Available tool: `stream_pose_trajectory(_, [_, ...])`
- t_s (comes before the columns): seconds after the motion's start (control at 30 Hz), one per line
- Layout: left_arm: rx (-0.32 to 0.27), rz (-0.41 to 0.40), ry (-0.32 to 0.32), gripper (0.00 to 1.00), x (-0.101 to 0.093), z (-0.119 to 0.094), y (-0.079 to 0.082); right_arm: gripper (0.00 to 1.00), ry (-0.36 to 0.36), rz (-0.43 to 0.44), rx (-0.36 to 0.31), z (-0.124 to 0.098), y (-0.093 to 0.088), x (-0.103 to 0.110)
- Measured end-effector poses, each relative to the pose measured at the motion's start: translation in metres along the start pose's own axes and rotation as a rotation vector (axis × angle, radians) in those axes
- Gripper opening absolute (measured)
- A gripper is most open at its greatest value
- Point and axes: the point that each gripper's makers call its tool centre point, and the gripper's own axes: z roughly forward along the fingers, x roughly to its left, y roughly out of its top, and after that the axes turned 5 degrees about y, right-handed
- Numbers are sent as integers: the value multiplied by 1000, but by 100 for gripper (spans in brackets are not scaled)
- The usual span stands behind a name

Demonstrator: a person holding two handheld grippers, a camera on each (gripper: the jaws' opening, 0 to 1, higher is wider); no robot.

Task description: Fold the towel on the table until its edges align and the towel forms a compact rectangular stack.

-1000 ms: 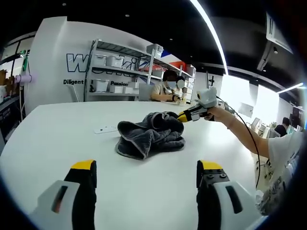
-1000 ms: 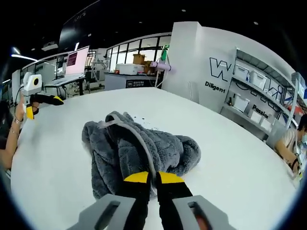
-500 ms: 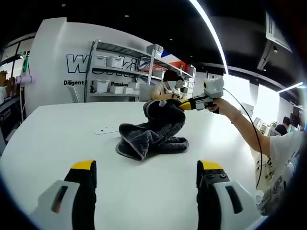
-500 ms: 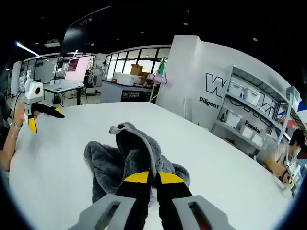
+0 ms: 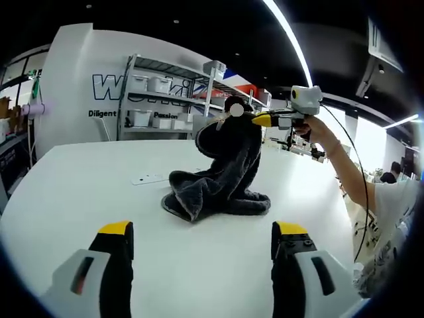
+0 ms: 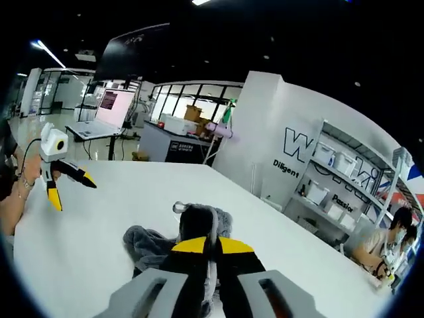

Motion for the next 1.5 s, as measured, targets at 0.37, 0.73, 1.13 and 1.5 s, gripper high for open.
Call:
stream_pose_trajectory(0.37, [-5,-5,9,90,5,-4,1,4,0,-114,-55,-25,51,12])
stream_pose_trajectory(0.73, [-7,-9,13,90,6,-5,0,3,-26,-213,-139,-60,104,16])
stream_pose_trajectory(1.13, [-3,-17,15,90,8,-4,-1,3,-113,-244,-184,-97,127,-3])
stream_pose_trajectory(1.5, [9,-19,19,90,9,-2,-4,3,-153,-186,-121,-78,88,-30])
